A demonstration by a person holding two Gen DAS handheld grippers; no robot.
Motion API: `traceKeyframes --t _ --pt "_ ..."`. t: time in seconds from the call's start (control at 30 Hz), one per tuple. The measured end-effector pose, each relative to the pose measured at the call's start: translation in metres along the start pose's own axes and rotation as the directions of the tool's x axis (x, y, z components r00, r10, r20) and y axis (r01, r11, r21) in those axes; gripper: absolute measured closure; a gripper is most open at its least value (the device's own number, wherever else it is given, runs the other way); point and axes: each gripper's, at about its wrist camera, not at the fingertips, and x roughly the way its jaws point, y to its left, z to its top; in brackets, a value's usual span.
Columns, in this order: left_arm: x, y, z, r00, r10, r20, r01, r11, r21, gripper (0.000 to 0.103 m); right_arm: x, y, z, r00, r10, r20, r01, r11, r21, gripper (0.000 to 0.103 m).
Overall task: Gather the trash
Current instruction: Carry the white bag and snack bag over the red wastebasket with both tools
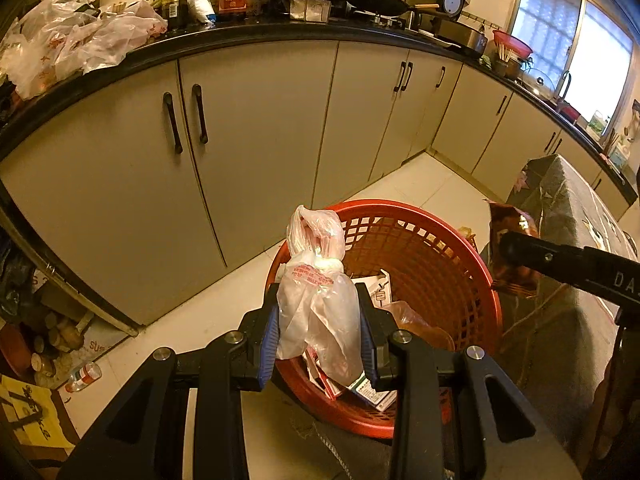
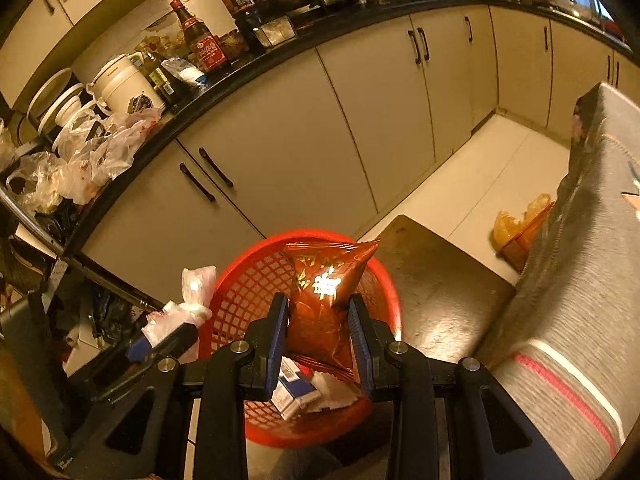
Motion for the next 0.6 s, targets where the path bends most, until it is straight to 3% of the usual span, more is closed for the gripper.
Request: traceKeyframes --t 0.23,0.6 --pt "0.009 -0.002 0.005 1.0 -0.003 0.002 0.003 1.0 0.003 0.07 0.005 -0.004 0.0 0.998 0.058 0.005 -0.059 0.998 0.024 0.07" --pt "0.019 -0.004 0.002 1.0 0.002 -0.013 -0.002 1.0 -0.002 0.07 0.0 0.005 -0.007 0.999 0.009 0.042 -0.008 1.0 -0.028 0.07"
